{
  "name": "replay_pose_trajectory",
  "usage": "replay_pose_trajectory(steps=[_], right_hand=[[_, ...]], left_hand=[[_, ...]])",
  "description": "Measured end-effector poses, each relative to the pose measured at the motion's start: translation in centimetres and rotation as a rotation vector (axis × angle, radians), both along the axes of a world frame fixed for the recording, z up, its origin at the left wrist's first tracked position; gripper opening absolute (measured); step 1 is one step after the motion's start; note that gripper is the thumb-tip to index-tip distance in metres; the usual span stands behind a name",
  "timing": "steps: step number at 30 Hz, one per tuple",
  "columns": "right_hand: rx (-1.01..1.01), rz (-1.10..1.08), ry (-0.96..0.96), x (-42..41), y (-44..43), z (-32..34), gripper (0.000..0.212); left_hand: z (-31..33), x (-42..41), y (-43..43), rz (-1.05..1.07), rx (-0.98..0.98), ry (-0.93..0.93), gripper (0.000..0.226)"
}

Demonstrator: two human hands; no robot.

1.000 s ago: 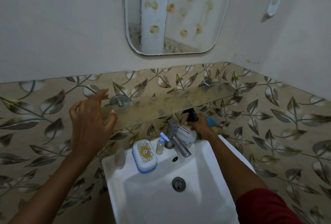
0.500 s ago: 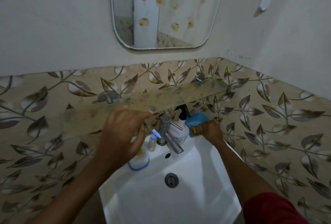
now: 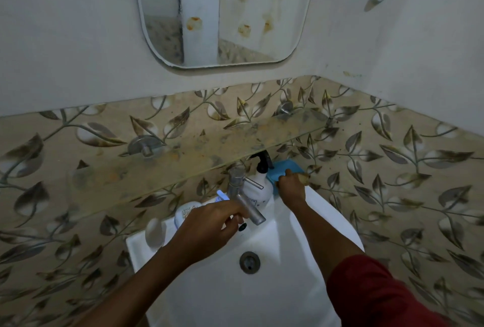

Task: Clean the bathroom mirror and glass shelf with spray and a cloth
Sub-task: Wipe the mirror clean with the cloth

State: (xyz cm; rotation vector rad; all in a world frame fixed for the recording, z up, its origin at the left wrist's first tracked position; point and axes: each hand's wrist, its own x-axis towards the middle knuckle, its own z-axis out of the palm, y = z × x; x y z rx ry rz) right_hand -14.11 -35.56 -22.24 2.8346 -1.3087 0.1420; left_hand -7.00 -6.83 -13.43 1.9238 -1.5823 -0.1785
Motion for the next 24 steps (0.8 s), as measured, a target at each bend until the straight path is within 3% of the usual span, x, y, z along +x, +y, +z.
replay_pose_trajectory(steps=[9, 13, 17, 19, 24], right_hand=[[0.133, -0.036, -0.141, 1.0, -1.7, 1.3, 0.024], [0.223, -0.037, -0.095, 1.4, -1.5, 2.1, 0.018], [0.275, -0.081, -0.122, 1.5, -1.9, 3.0, 0.029], [0.245, -0.105, -0.113, 1.4, -2.2, 4.0, 0.015], [0.166, -0.153, -0.218, 1.0, -3.2, 6.0, 0.02]], left_hand=[[-0.5, 0.7, 0.1, -0.006, 0.042, 0.139, 0.034], [-0.5, 0.8, 0.4, -0.011, 0.045, 0.172, 0.032], [-0.5, 1.1, 0.4, -0.004, 0.035, 0.234, 0.036], [-0.7, 1.1, 0.4, -0.007, 0.024, 0.252, 0.042], [-0.9, 1.0, 0.2, 0.008, 0.037, 0.258, 0.028]])
